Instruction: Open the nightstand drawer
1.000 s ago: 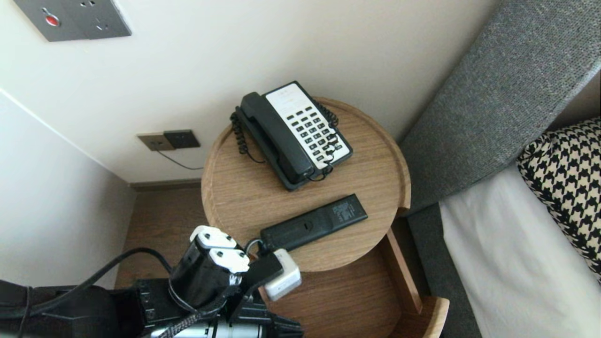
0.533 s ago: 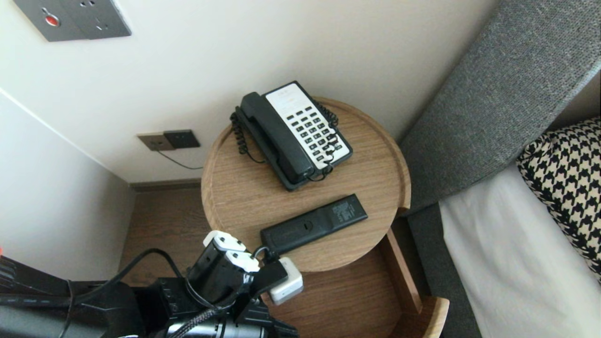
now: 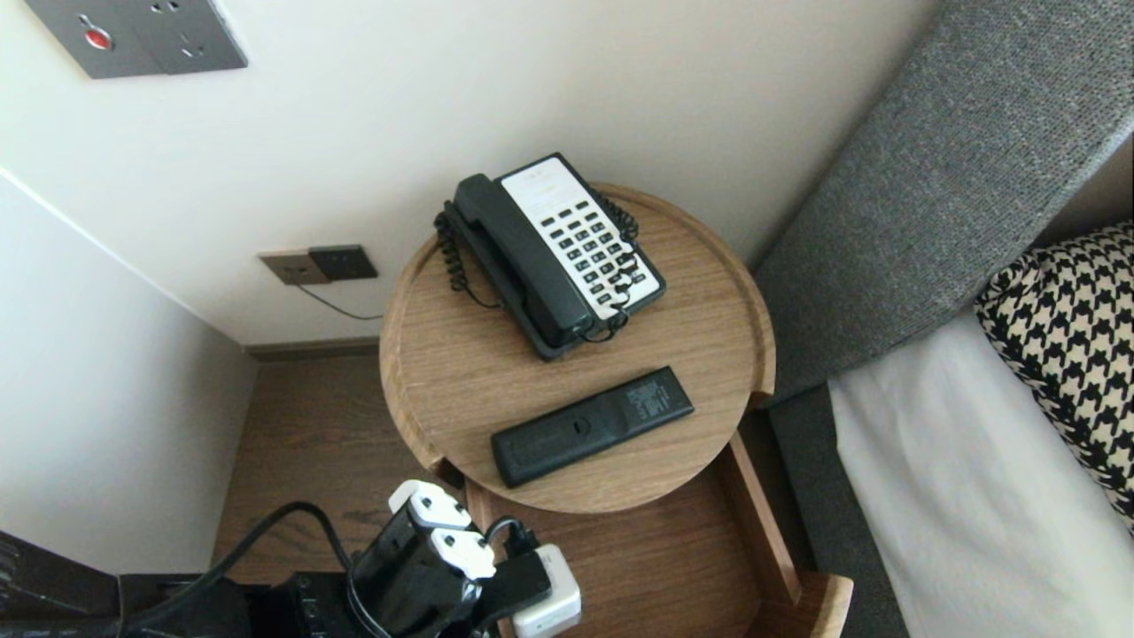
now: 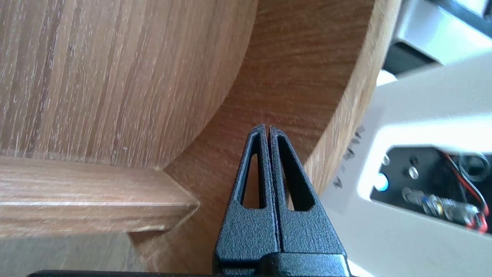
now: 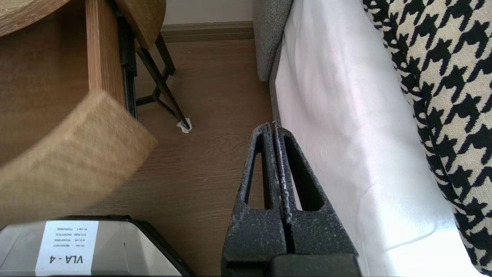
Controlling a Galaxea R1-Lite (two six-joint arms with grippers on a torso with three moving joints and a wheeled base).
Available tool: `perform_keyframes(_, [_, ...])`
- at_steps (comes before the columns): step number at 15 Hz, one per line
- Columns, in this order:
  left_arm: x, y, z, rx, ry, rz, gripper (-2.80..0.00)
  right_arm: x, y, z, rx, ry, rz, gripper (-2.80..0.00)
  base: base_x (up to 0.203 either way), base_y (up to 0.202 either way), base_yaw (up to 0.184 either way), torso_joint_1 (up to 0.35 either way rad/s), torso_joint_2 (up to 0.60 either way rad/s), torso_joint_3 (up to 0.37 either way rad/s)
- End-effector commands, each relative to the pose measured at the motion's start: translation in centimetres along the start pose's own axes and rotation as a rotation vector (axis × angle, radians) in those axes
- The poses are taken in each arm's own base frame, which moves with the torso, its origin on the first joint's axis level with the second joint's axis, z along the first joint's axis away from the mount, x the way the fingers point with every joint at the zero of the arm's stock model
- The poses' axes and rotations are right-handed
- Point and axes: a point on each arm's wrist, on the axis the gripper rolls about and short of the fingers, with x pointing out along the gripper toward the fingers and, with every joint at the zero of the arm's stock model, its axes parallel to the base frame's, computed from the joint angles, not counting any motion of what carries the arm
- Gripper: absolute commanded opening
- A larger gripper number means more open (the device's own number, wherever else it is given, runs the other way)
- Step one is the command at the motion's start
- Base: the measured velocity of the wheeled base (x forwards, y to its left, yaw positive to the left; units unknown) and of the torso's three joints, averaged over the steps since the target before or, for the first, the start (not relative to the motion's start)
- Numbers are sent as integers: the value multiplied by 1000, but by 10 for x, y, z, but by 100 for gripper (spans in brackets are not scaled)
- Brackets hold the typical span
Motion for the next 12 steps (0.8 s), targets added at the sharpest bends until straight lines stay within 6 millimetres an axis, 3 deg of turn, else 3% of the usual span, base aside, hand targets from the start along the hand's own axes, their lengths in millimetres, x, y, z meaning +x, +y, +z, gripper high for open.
perform_keyframes(1, [-2, -6, -5, 11, 13, -15, -280, 0, 0, 0, -1, -4, 0, -280, 0, 0, 0, 0, 0, 0])
perform_keyframes(6, [1, -17, -19, 34, 66, -49, -280, 0, 0, 0, -1, -2, 0, -280, 0, 0, 0, 0, 0, 0])
perform_keyframes(12, [-3, -17, -5, 47, -2, -40, -280, 0, 0, 0, -1, -2, 0, -280, 0, 0, 0, 0, 0, 0])
